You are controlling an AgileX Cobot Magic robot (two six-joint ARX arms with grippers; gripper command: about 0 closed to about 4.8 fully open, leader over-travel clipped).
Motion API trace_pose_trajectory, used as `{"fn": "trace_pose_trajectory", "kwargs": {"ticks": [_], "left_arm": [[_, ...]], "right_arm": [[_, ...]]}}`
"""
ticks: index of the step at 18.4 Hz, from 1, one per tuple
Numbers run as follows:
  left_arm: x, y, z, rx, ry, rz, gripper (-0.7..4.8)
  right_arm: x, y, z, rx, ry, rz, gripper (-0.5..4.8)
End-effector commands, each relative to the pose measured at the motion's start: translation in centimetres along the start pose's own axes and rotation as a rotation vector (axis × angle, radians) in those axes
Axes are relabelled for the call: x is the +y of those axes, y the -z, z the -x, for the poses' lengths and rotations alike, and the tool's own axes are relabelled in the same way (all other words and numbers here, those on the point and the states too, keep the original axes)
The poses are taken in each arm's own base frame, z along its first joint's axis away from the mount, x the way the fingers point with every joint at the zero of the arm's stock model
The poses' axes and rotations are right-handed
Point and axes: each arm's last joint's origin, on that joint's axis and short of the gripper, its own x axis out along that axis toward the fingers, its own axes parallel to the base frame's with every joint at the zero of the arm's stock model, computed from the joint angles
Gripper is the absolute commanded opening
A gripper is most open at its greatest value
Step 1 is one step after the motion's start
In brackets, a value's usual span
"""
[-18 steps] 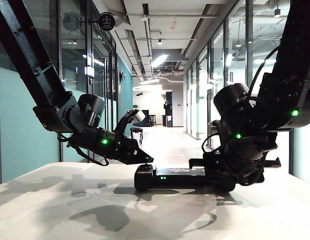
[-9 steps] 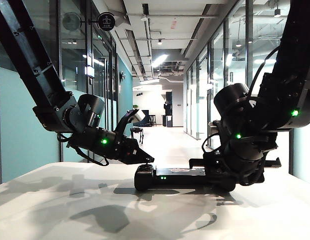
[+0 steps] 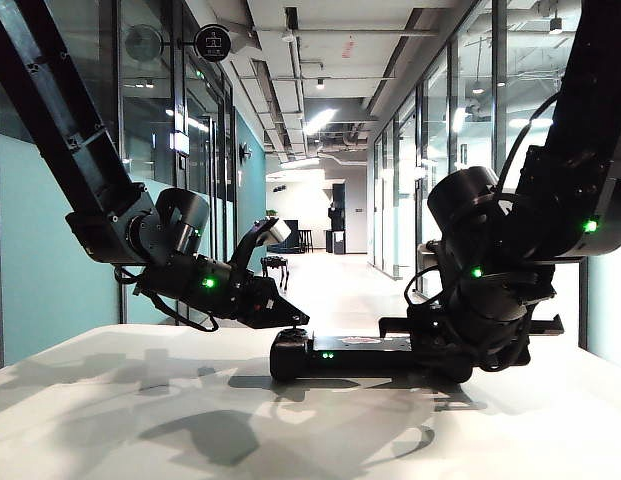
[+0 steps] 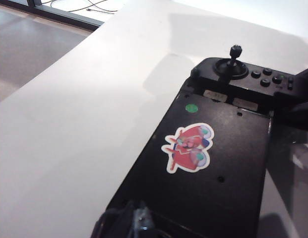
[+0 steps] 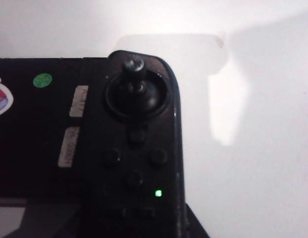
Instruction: Push the left joystick on the remote control sitting on the white table backward to make the robot dog back up in a straight line until it returns close to you.
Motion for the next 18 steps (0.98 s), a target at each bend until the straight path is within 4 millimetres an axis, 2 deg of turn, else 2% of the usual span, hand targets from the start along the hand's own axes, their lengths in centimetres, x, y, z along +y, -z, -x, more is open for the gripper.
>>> {"fn": "trace_pose_trajectory", "kwargs": {"ticks": [1, 18], "left_arm": [[-0.06, -0.47, -0.01, -0.019, 0.024, -0.012, -0.05], [0.02, -0.10, 0.22, 0.002, 0.031, -0.009, -0.05]], "right_arm": [[0.03, -0.51, 0.04, -0.035, 0.009, -0.023, 1.97], [0.02, -0.50, 0.03, -0.034, 0.008, -0.023, 1.97]]}}
